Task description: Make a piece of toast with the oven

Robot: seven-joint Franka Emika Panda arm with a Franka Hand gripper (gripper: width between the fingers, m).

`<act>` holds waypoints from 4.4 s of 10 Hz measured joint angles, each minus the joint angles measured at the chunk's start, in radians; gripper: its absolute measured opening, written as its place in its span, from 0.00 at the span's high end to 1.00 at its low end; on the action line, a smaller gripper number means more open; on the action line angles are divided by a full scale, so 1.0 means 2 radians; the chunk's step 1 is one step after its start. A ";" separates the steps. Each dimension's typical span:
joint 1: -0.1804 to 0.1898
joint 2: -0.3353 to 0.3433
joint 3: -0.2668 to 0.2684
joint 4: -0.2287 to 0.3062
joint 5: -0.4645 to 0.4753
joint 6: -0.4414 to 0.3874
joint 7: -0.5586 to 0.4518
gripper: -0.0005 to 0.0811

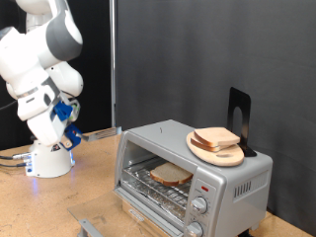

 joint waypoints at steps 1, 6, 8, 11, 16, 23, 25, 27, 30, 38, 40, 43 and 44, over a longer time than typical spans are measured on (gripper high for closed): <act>0.001 -0.003 0.003 0.006 0.000 -0.009 0.007 0.51; 0.010 -0.003 0.022 0.016 -0.012 -0.019 -0.001 0.51; 0.030 -0.008 0.045 0.023 0.003 -0.011 0.000 0.51; 0.055 -0.016 0.085 0.026 0.032 0.016 0.039 0.51; 0.086 -0.010 0.167 0.034 0.047 0.060 0.138 0.51; 0.108 0.025 0.259 0.055 0.055 0.092 0.228 0.51; 0.107 0.036 0.264 0.054 0.050 0.097 0.230 0.51; 0.107 0.044 0.266 0.053 0.040 0.098 0.232 0.51; 0.107 0.048 0.268 0.046 0.038 0.112 0.232 0.43; 0.100 0.052 0.304 0.013 -0.073 0.238 0.241 0.00; 0.097 0.054 0.314 0.007 -0.091 0.261 0.251 0.00; 0.097 0.054 0.319 0.006 -0.093 0.275 0.251 0.00; 0.097 0.055 0.320 0.006 -0.093 0.276 0.251 0.00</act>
